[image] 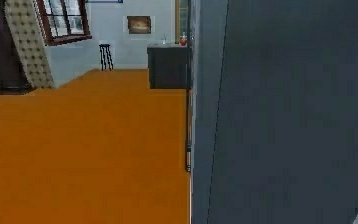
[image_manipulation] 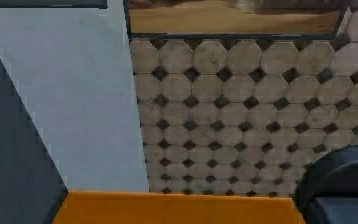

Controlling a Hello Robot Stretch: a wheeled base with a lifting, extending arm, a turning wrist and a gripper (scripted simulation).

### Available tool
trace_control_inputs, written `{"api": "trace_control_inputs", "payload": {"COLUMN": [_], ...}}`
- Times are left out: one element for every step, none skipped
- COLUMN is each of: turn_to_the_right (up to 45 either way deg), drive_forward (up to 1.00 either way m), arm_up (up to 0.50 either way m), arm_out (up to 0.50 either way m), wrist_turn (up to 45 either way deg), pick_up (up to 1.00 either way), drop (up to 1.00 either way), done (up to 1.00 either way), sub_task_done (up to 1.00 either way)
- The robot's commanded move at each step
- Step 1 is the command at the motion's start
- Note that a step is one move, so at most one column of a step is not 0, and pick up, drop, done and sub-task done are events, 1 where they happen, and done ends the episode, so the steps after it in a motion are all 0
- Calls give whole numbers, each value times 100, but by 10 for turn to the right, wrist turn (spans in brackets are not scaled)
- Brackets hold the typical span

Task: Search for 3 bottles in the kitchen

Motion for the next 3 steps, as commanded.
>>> {"api": "trace_control_inputs", "payload": {"turn_to_the_right": [0,-300,-30], "drive_forward": [30,0,0], "arm_up": [0,0,0], "arm_out": [0,0,0], "wrist_turn": [0,0,0], "pick_up": [0,0,0], "drop": [0,0,0], "done": [0,0,0], "sub_task_done": [0,0,0]}}
